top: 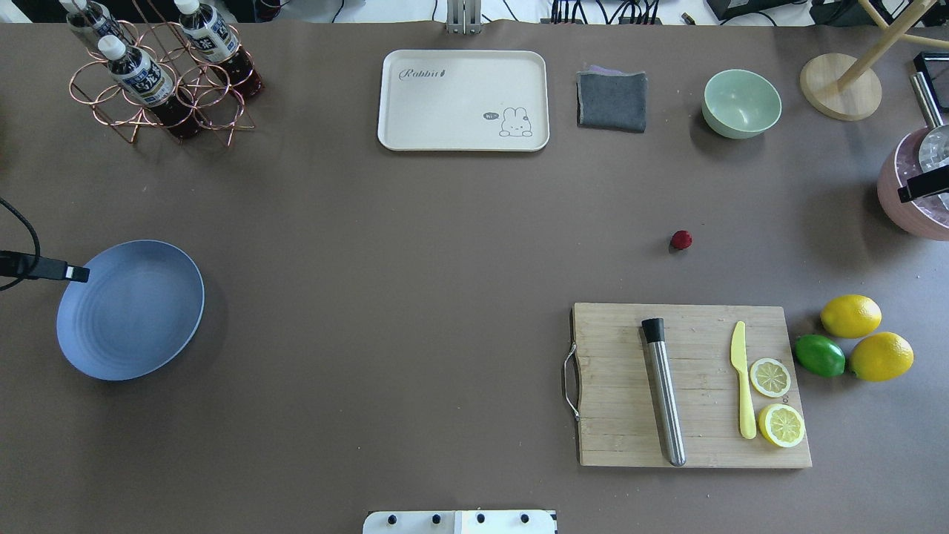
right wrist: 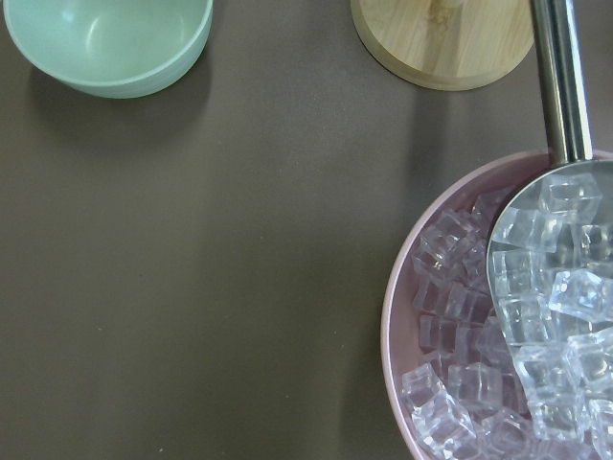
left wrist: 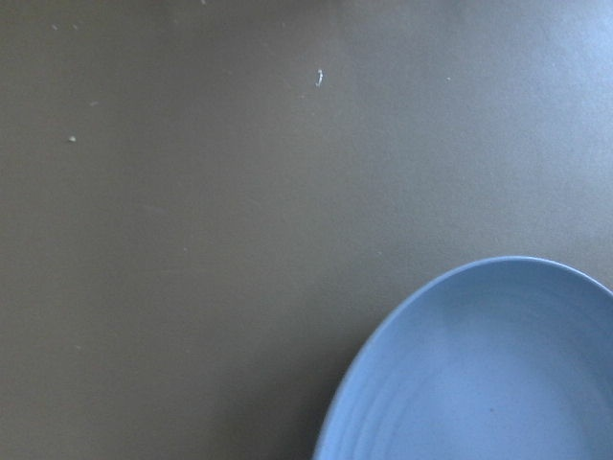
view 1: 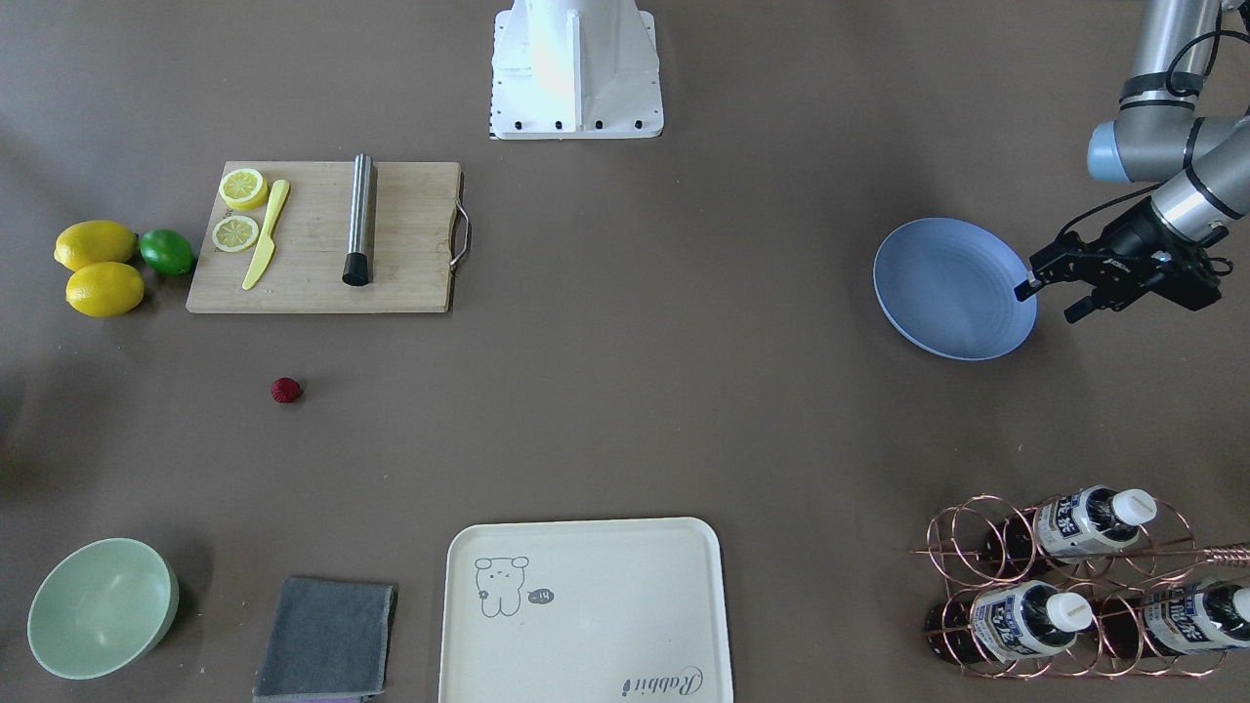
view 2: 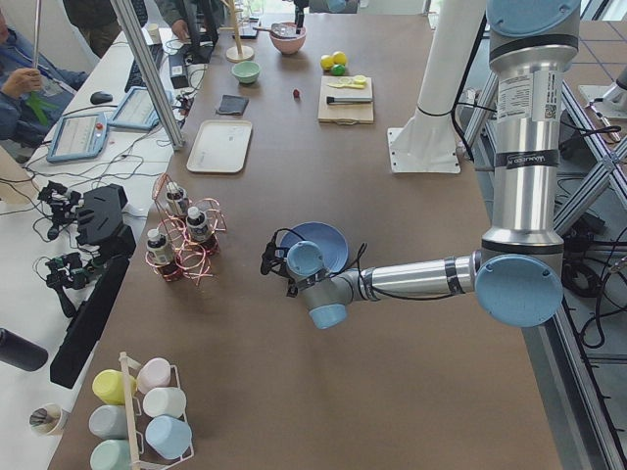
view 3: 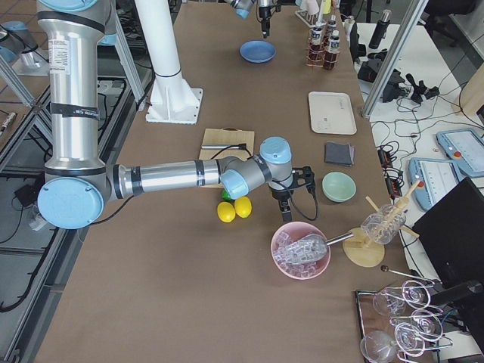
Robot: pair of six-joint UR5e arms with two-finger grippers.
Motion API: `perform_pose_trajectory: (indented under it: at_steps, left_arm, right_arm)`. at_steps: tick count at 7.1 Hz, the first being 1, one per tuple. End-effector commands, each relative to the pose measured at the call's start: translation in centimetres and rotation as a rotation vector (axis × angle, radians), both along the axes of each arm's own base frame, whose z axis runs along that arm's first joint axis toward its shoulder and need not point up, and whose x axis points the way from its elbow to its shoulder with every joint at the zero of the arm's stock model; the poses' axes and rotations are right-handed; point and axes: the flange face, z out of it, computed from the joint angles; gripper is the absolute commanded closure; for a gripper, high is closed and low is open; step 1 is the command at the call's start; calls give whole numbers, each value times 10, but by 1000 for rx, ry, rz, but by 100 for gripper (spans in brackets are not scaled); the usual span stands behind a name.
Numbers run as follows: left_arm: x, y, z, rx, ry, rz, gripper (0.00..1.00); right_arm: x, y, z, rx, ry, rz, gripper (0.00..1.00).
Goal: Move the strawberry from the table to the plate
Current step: 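Reach the left gripper to the rim of the light blue plate and grip it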
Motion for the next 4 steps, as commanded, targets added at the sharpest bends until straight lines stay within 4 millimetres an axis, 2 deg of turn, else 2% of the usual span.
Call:
perform_pose_trajectory:
  at_steps: [1, 3, 4]
  left_arm:
    - [21, 10, -1, 14, 16, -19, 15]
    - [17, 17, 13, 13, -5, -11, 34]
    - [15, 20, 18, 28, -16, 0, 38]
  right_arm:
    - [0, 0, 1, 0, 2, 1, 0]
    - [0, 1, 1, -4, 0, 2, 0]
    - [0, 1, 2, -8, 2, 4, 0]
